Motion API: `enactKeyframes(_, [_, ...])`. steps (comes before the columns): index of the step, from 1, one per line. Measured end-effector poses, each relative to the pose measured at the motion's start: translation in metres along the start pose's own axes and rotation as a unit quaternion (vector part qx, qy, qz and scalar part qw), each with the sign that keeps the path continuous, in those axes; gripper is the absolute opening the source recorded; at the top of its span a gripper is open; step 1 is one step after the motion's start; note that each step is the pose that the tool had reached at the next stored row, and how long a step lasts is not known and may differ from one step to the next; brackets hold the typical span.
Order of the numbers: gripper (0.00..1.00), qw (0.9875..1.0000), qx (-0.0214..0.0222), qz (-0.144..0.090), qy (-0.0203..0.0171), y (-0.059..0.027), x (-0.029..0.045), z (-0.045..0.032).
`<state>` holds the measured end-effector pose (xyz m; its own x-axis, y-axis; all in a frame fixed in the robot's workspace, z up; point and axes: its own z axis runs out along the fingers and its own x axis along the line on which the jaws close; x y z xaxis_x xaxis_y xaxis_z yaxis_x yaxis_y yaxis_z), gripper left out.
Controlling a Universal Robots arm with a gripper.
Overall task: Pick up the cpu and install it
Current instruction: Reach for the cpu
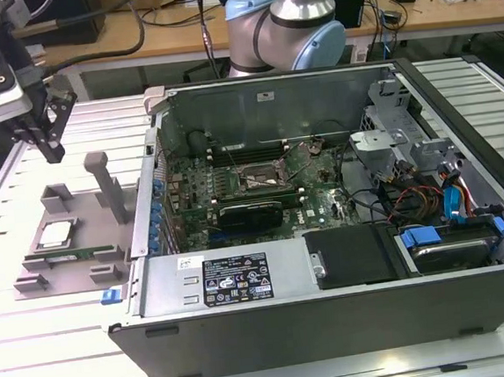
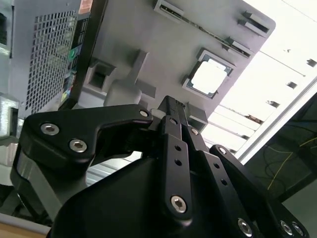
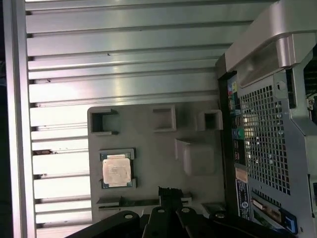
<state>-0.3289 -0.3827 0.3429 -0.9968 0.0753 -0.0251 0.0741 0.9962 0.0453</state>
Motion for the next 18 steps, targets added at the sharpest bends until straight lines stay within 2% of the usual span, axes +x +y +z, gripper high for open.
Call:
enactKeyframes(5, [0.11, 1.0000, 0.0000, 0.000, 0.0001, 0.0023, 0.0067, 0.0093])
enactKeyframes(8, [0.11, 1.0000, 0.0001, 0.000, 0.0001, 0.0048, 0.0154, 0.0165])
enactKeyframes(14, [0.11, 1.0000, 0.0000, 0.000, 0.0000, 0.0037, 0.0282, 0.0281])
enactKeyframes(18, [0.11, 1.0000, 0.0001, 0.000, 0.0001, 0.0034, 0.0297, 0.0302])
